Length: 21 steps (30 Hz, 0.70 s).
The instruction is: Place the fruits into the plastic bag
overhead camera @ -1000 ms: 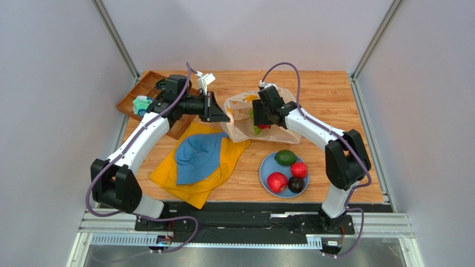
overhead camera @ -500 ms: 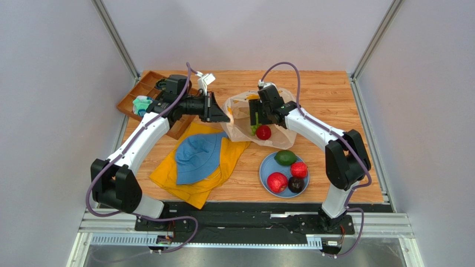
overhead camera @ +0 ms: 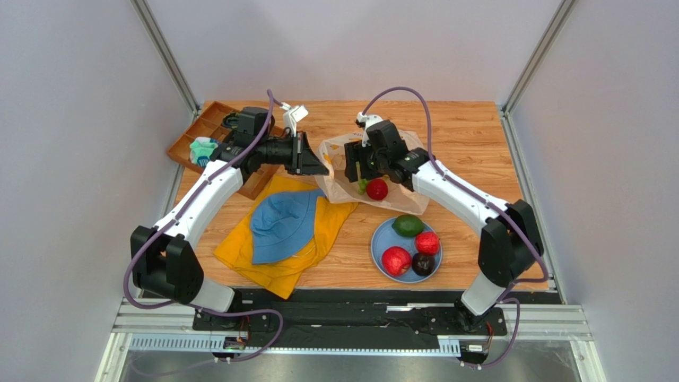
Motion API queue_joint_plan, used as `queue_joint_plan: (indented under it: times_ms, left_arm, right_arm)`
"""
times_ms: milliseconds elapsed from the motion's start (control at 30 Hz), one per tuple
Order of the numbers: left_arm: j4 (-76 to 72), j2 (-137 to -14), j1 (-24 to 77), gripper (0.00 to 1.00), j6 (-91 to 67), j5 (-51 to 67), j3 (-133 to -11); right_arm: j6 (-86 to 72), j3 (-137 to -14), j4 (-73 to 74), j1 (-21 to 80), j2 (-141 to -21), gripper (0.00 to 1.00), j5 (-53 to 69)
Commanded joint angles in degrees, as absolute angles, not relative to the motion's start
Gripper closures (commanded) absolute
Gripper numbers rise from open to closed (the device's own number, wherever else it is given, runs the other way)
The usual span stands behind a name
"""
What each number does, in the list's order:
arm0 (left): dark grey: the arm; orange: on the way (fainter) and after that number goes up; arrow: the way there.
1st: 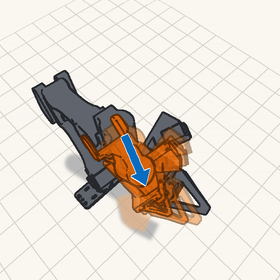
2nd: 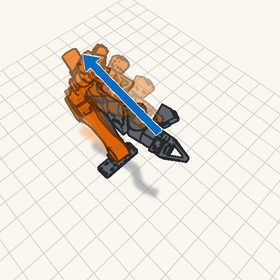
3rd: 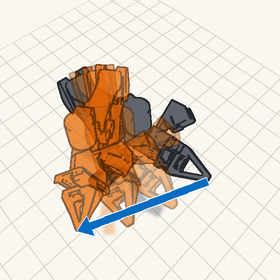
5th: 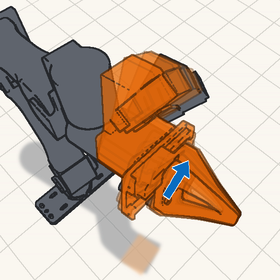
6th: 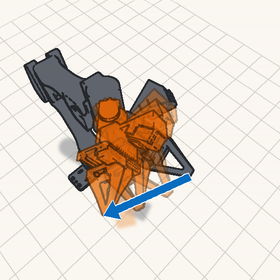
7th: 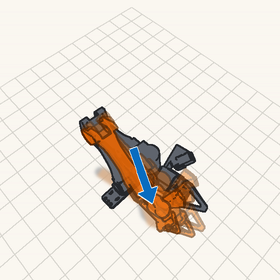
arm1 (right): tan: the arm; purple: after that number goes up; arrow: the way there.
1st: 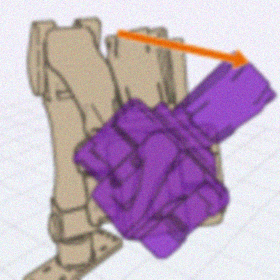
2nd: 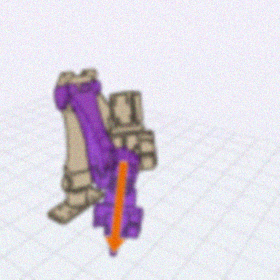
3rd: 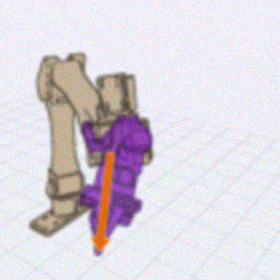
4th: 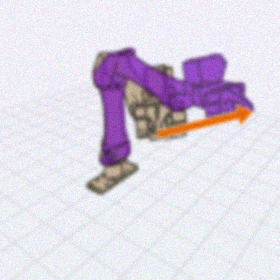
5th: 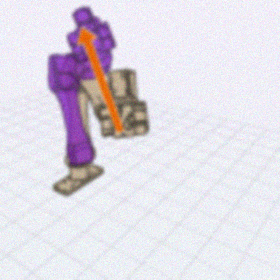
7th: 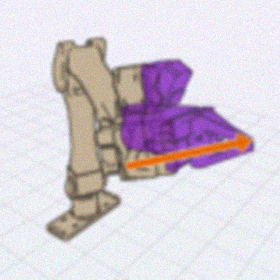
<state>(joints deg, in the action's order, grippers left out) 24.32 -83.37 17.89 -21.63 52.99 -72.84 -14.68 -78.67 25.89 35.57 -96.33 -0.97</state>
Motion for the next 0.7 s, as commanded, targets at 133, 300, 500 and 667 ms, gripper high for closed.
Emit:
queue_joint_plan:
  times_ms: [133, 300, 500, 667]
  left_arm:
    - [23.99, -83.32, 17.58, 1.00, -20.04, 53.00, -75.23]
    - [24.43, -83.06, 17.58, 1.00, -19.69, 52.73, -75.50]
    - [24.43, -83.06, 17.58, 1.00, -19.77, 52.65, -75.50]
    - [24.52, -83.58, 17.58, 1.00, -19.78, 52.82, -75.50]
  right_arm:
    - [-11.43, -76.03, 20.57, 37.70, -82.28, 0.28, 8.43]
    - [-12.65, -73.13, 23.99, 38.41, -73.33, 0.28, 9.14]
    - [-13.71, -65.06, 33.03, 38.32, -66.63, 0.29, 5.98]
    - [-17.04, -59.77, 42.00, 38.50, -61.53, 0.29, 5.10]
